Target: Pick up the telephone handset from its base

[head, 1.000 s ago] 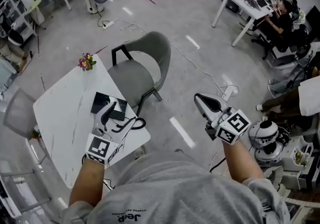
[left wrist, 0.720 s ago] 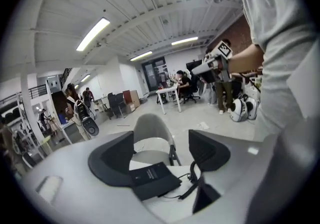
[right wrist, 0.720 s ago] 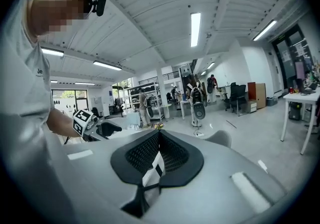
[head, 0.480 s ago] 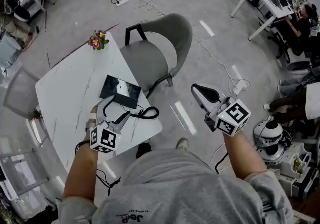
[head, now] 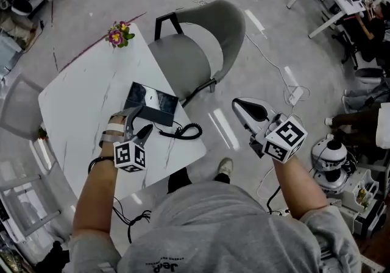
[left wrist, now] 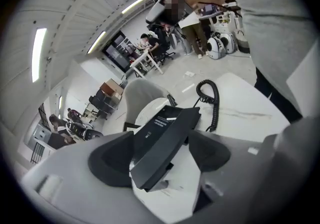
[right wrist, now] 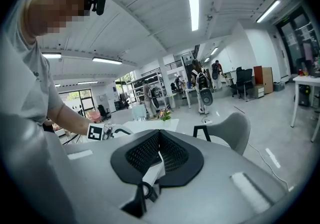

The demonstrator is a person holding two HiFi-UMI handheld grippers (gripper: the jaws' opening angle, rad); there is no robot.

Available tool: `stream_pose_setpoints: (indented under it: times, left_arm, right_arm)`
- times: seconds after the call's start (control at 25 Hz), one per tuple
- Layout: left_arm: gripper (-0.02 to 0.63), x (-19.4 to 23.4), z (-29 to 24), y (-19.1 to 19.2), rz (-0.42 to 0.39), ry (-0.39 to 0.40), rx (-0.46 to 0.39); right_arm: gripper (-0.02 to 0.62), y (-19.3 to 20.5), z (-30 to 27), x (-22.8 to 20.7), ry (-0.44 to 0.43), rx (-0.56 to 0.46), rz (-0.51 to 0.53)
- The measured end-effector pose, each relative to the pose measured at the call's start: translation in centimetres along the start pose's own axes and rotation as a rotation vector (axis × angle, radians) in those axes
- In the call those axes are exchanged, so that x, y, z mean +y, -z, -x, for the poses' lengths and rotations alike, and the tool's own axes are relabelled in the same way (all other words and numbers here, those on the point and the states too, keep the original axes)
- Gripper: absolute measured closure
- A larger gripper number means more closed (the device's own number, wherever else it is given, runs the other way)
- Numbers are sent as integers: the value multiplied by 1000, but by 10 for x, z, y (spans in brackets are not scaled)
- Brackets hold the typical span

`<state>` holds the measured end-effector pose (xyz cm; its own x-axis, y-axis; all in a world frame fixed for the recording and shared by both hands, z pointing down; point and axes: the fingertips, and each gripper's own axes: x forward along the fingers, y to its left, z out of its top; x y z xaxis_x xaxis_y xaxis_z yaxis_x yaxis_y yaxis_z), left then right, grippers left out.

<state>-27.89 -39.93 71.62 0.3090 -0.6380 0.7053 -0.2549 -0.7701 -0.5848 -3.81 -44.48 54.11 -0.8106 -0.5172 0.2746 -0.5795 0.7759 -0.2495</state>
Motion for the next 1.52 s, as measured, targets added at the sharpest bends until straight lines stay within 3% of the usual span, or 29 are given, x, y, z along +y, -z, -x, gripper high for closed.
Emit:
stream_pose_setpoints:
  times: [0.36,0.68,0.96,1.04,1.28,1.52]
  left_arm:
    - [239,-12,-21,15,-224,9,79]
    - [394,-15,-34,25,-425,-35,156]
    - [456,-19,-25,14,-471,37,112]
    - [465,-12,-18,7,-436,35,118]
    - [466,-1,4,-21,-229,96,77]
    - [466,-1,21,-67,47,198,-30]
  right_arm:
    - [591,26,-10,3,1,39,-39]
    - [591,36,-7,9,6,49,-52]
    - [591,33,0,9,16,37,-55]
    - [591,30,2,9,18,33,-54]
    - [591,16,16,6,26,9,-46]
    - [591,-2,40,-2,52,-27,-39]
